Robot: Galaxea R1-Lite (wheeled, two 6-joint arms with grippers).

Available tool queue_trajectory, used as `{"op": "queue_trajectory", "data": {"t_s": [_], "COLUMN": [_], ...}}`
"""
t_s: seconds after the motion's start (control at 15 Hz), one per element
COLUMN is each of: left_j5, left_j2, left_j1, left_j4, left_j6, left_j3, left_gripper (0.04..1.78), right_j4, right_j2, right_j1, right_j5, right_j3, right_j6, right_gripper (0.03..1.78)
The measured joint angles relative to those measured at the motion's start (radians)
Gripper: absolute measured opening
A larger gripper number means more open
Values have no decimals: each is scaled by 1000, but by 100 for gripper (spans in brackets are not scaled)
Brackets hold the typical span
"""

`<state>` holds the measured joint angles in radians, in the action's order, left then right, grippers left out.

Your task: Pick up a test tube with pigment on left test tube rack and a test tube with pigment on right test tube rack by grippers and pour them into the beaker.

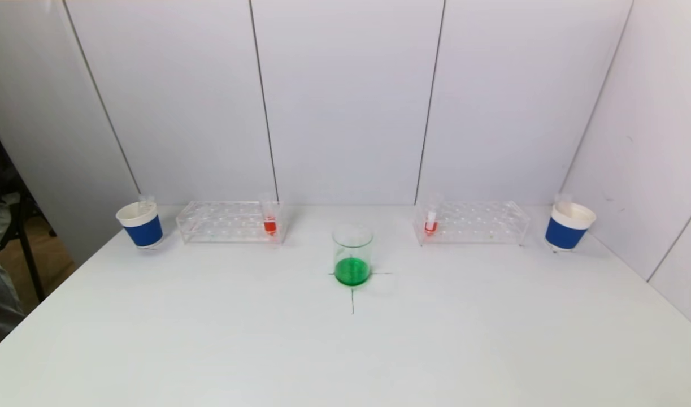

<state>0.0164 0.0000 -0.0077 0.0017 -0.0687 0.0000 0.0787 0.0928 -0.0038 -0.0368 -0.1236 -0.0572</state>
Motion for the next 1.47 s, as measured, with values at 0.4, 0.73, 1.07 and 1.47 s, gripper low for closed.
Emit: {"op": "queue_trajectory", "data": {"t_s": [0.4,0.73,1.07,1.47], "left_j5": [0,0,0,0], "left_j2": [0,0,0,0], "left_j1": [0,0,0,0], "left_j4": [0,0,0,0], "left_j6": [0,0,0,0], "left_j3": [0,0,0,0], "left_gripper": [177,177,177,177], "right_j4": [44,39,37,37], "right_j2": [-90,-95,-95,-95], "right_j1": [4,4,4,4], "right_j5": [18,15,13,13], "right_j3": [69,72,74,75], "right_j6": [11,63,96,96], "right_gripper": [177,177,177,177]}}
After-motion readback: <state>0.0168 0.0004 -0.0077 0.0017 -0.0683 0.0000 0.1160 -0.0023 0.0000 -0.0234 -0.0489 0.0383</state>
